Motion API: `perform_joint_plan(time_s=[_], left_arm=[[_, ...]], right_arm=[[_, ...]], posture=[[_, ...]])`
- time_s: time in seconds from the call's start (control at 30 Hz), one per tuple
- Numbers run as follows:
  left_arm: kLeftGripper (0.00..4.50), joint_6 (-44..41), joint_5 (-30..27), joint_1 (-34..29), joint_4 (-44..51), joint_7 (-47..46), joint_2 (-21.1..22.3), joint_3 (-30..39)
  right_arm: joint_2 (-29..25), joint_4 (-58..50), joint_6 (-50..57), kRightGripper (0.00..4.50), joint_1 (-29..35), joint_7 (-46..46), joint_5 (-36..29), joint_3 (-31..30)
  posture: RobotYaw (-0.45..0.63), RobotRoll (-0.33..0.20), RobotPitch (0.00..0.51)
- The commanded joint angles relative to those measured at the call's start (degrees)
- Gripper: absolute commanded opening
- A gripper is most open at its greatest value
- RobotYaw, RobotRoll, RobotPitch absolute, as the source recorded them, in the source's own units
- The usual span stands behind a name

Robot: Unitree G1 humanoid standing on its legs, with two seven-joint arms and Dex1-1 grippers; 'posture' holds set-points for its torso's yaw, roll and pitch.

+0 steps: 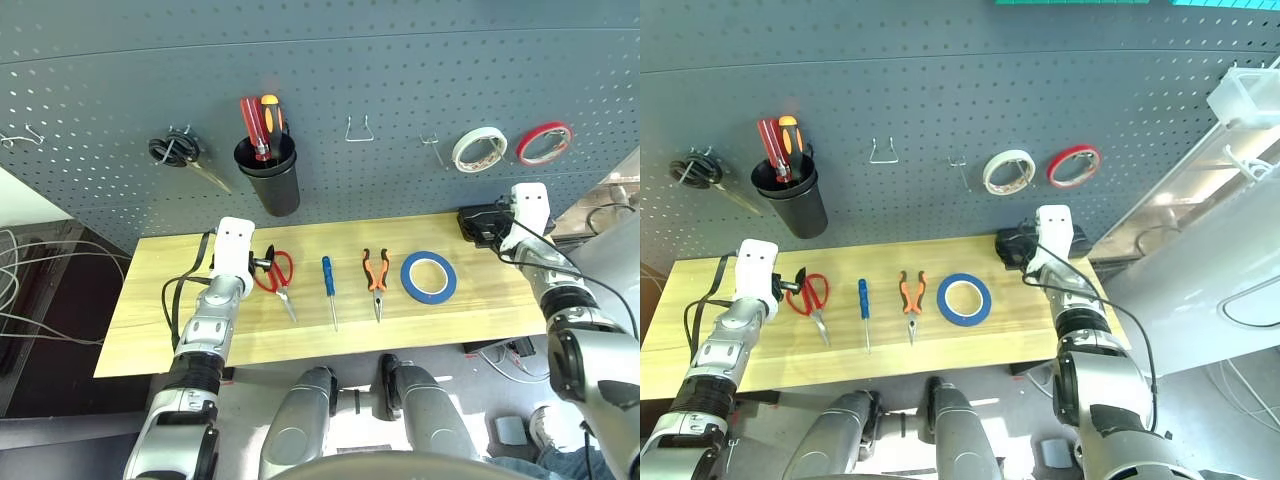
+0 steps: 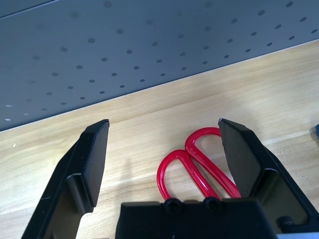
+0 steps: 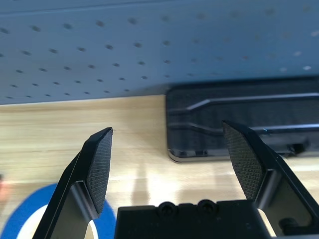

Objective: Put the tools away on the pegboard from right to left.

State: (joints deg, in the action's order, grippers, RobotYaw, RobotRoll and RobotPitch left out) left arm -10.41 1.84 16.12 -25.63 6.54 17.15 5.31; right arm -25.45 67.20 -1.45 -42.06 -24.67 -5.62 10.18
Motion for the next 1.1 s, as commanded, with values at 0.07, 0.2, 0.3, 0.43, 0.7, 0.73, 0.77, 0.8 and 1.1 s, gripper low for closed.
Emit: perform_joint_plan(time_s=[0.07,0.2,0.3,0.43,0.7,0.73,0.77,0.8,1.1], left_arm=[[4.49,0.5,0.0,-0.1,-2.0,0.7,0.5,-0.1],[4.49,1.0,-0.5,-1.1,-0.1,4.7,0.9,-1.5],[4.49,1.5,-0.2,-1.8,3.8,12.7,1.6,-6.4],[4.49,4.5,3.6,-2.2,8.4,21.4,4.3,-15.0],[4.49,-1.2,6.2,1.5,10.6,27.8,3.1,-23.1],[4.49,-2.0,6.5,2.1,10.5,28.3,2.8,-23.9],[4.49,-3.0,7.1,2.8,10.1,29.0,2.5,-25.0],[4.49,-4.0,7.7,3.4,9.7,29.6,2.2,-26.0],[4.49,-6.6,10.9,7.4,5.1,31.1,0.7,-29.8]], right_arm=[[-0.3,1.1,0.9,4.5,-0.7,-0.1,0.7,-0.3],[-0.1,-0.9,5.3,4.5,-1.3,-1.1,-0.4,0.1],[-0.2,-3.5,14.4,4.5,-1.2,-2.7,-0.8,-0.6],[1.1,-9.6,26.8,4.5,1.1,-4.4,-1.3,-1.9],[4.7,-15.0,36.0,4.5,5.8,-2.8,0.5,-5.5],[5.0,-15.7,36.7,4.5,6.2,-2.7,0.6,-5.9],[5.4,-16.4,37.7,4.5,6.5,-2.2,0.8,-6.3],[5.6,-17.1,38.6,4.5,6.9,-1.9,0.9,-6.7],[8.6,-35.5,54.4,4.5,14.5,3.9,2.1,-10.2]], posture=[[-0.07,0.0,0.209],[-0.08,0.0,0.209],[-0.06,0.0,0.205],[-0.02,0.0,0.202],[0.0,0.0,0.201],[0.0,0.0,0.206],[0.0,0.0,0.21],[0.0,0.0,0.212],[0.02,0.0,0.216]])
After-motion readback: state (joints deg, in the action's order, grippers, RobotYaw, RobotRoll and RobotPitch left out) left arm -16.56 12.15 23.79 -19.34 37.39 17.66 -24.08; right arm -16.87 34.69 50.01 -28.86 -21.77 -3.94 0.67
